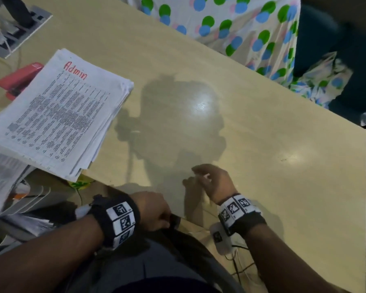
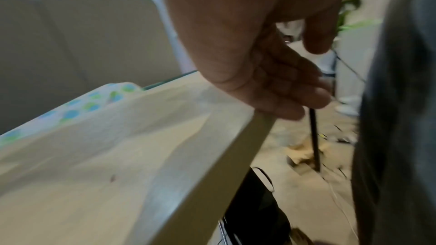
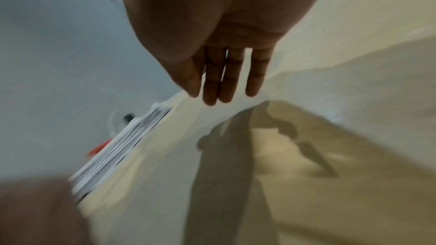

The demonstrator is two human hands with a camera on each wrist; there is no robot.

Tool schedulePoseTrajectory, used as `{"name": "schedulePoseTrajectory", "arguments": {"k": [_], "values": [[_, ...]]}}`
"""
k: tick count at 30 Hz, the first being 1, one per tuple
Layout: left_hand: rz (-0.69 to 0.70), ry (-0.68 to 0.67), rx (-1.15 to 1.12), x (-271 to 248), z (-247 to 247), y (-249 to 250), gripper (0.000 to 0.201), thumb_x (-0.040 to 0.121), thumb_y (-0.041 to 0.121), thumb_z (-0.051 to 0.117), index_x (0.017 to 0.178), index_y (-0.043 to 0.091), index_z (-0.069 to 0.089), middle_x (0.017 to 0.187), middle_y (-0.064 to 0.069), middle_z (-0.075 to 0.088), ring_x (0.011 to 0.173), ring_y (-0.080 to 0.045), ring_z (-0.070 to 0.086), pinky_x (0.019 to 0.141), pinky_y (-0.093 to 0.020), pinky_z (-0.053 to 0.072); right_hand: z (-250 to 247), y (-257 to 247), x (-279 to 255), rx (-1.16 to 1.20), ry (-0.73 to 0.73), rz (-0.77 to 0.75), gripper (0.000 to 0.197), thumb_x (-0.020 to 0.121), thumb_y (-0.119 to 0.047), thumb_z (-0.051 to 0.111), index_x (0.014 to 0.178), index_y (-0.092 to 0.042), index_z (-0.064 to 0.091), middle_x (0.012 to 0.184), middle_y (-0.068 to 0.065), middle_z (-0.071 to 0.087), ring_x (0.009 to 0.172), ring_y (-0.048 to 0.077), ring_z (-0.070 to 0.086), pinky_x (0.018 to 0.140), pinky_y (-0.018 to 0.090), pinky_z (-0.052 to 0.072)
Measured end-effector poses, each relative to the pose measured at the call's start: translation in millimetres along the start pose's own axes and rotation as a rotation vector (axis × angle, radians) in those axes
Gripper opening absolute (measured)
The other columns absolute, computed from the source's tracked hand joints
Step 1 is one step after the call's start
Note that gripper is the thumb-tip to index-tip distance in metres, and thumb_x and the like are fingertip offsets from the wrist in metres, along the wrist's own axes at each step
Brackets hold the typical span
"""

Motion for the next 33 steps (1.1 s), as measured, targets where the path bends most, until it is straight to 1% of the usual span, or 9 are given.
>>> {"name": "schedulePoseTrajectory", "arguments": {"k": [2,4,8,14,19,23,26,29,33], "values": [[0.011,-0.064,0.008,-6,4,0,0.026,0.085,0.043,0.051,0.098,0.026,0.065,0.098,-0.002,0.068,0.089,-0.025,0.064,0.071,-0.032,0.048,-23,29,-4,0.036,0.247,0.13,0.022,0.09,-0.009,0.064,0.109,-0.012,0.072,0.106,0.001,0.065,0.097,0.014,0.058,0.076,0.0,0.038],[0.044,0.071,-0.114,-10,-5,-5,0.024,0.086,0.044,0.051,0.093,0.026,0.064,0.094,0.001,0.068,0.086,-0.019,0.063,0.075,-0.033,0.05,-43,65,-11,-0.046,0.448,0.276,0.023,0.089,-0.009,0.062,0.109,-0.011,0.072,0.115,0.011,0.063,0.108,0.029,0.059,0.092,0.025,0.045],[0.017,0.492,-0.299,0,-30,-29,0.013,0.086,0.029,0.059,0.094,0.021,0.066,0.091,0.003,0.063,0.088,-0.017,0.058,0.084,-0.037,0.048,-37,100,-21,-0.123,0.413,0.653,0.029,0.088,-0.016,0.056,0.113,-0.009,0.067,0.123,0.021,0.056,0.112,0.041,0.054,0.099,0.042,0.043],[-0.077,0.886,-0.125,-14,-34,-68,0.018,0.08,0.006,0.061,0.097,0.009,0.067,0.103,-0.013,0.062,0.097,-0.029,0.056,0.081,-0.038,0.052,68,-6,-10,-0.176,0.056,0.101,0.018,0.078,-0.012,0.057,0.086,-0.009,0.073,0.095,0.015,0.062,0.092,0.034,0.057,0.082,0.036,0.048],[-0.318,0.74,-0.185,-30,0,-86,0.052,0.077,-0.002,0.059,0.128,0.006,0.053,0.146,-0.014,0.039,0.135,-0.032,0.035,0.107,-0.047,0.037,115,-70,-18,-0.068,-0.361,-0.219,0.025,0.085,-0.01,0.054,0.102,-0.012,0.073,0.107,0.011,0.068,0.101,0.027,0.062,0.092,0.027,0.044],[-0.322,0.775,-0.185,-51,13,-75,0.035,0.068,-0.007,0.065,0.099,0.006,0.07,0.119,-0.012,0.063,0.111,-0.029,0.06,0.096,-0.038,0.05,95,-68,2,-0.131,-0.221,-0.201,0.025,0.09,-0.013,0.054,0.108,-0.014,0.072,0.109,0.008,0.068,0.105,0.024,0.061,0.091,0.024,0.042],[-0.417,0.685,-0.212,-64,9,-64,0.02,0.074,0.002,0.054,0.08,0.013,0.071,0.098,-0.004,0.062,0.093,-0.023,0.06,0.08,-0.032,0.053,82,-61,6,-0.319,-0.038,-0.262,0.028,0.092,-0.034,0.056,0.111,-0.02,0.07,0.117,0.002,0.064,0.108,0.021,0.057,0.094,0.03,0.049],[-0.49,0.599,-0.239,-72,3,-58,0.018,0.082,0.014,0.05,0.08,0.018,0.068,0.092,0.0,0.059,0.085,-0.02,0.059,0.069,-0.028,0.044,91,-65,-4,-0.464,-0.22,-0.343,0.033,0.091,-0.035,0.053,0.121,-0.024,0.063,0.131,0.001,0.054,0.117,0.024,0.05,0.097,0.038,0.046],[-0.275,0.686,-0.26,-67,-5,-55,0.015,0.08,0.012,0.052,0.081,0.02,0.065,0.089,0.004,0.056,0.087,-0.013,0.055,0.074,-0.021,0.042,118,-72,-18,-0.492,-0.593,-0.494,0.032,0.087,-0.022,0.062,0.118,-0.023,0.064,0.124,0.008,0.058,0.108,0.031,0.058,0.092,0.039,0.049]]}}
Point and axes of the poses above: each hand's wrist, its own x-axis towards the middle knuckle, its own z-axis out of the palm, y = z × x, the point moved 3 cm from there along x, towards the middle knuckle
